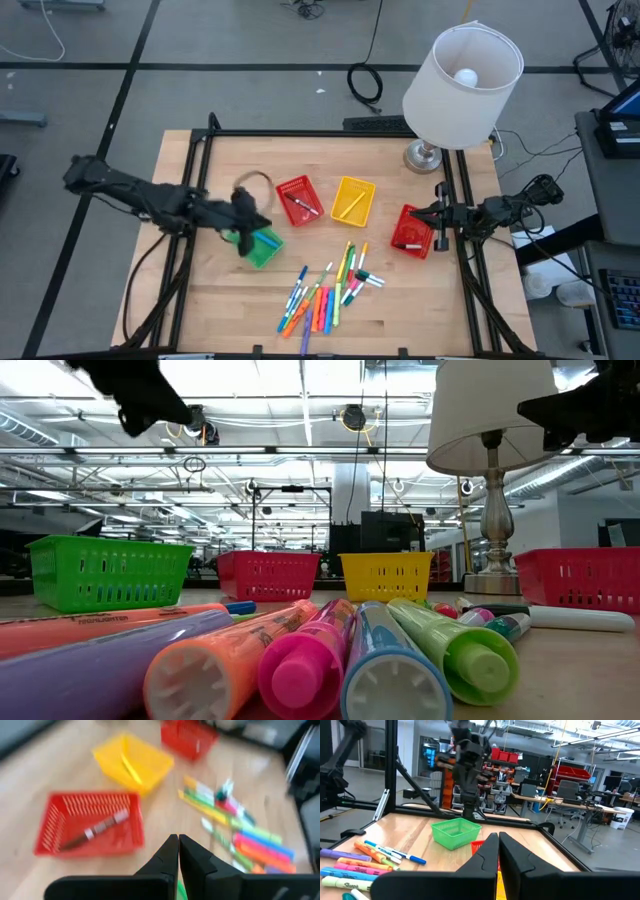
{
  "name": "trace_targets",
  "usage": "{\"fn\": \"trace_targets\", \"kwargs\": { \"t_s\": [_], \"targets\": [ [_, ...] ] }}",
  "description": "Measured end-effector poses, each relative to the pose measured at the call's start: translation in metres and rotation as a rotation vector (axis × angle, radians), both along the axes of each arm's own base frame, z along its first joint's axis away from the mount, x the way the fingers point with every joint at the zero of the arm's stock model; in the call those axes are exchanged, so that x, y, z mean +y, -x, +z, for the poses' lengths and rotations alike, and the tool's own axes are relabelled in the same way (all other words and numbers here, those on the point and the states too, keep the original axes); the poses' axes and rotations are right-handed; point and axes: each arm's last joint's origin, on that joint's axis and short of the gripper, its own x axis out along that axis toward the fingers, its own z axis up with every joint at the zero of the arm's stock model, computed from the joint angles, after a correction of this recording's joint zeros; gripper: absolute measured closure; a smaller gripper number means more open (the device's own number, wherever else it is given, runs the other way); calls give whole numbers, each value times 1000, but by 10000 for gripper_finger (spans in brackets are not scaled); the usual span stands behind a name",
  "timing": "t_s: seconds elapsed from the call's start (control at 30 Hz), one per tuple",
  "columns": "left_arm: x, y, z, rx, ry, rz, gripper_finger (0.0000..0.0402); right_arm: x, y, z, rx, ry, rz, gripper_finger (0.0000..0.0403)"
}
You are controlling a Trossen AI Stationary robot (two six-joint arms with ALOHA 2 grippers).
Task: Pick & Place Markers
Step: Put the left orange highlighter into the green bin
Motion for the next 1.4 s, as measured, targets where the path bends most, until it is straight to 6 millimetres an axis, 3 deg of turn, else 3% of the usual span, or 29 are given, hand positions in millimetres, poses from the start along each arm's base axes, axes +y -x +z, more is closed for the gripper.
{"fn": "trace_targets", "kwargs": {
  "t_s": [0.2, 0.37, 0.57, 0.73, 0.93, 1.07, 1.23, 1.4],
  "targets": [
    [-44, -43, 14, 280, 18, 7, 383, 0, 0, 0, -1, 11, -2, 403],
    [-87, -71, 11, 366, 60, -45, 383, 0, 0, 0, -2, 13, 0, 403],
    [-137, -93, -14, 449, 134, -16, 383, 0, 1, 5, -48, 46, -10, 403],
    [-175, -109, -48, 470, 159, 31, 382, 0, 1, 7, -62, 57, -13, 403],
    [-221, -143, -74, 514, 306, -62, 366, 0, 1, 6, -59, 44, -8, 403],
    [-230, -160, -80, 549, 319, -57, 316, 0, 1, 5, -47, 40, -6, 403],
    [-218, -169, -87, 612, 329, 67, 245, 0, 1, 5, -48, 40, -6, 403],
    [-207, -169, -99, 718, 344, 156, 224, 0, 1, 5, -48, 50, -7, 403]
  ]
}}
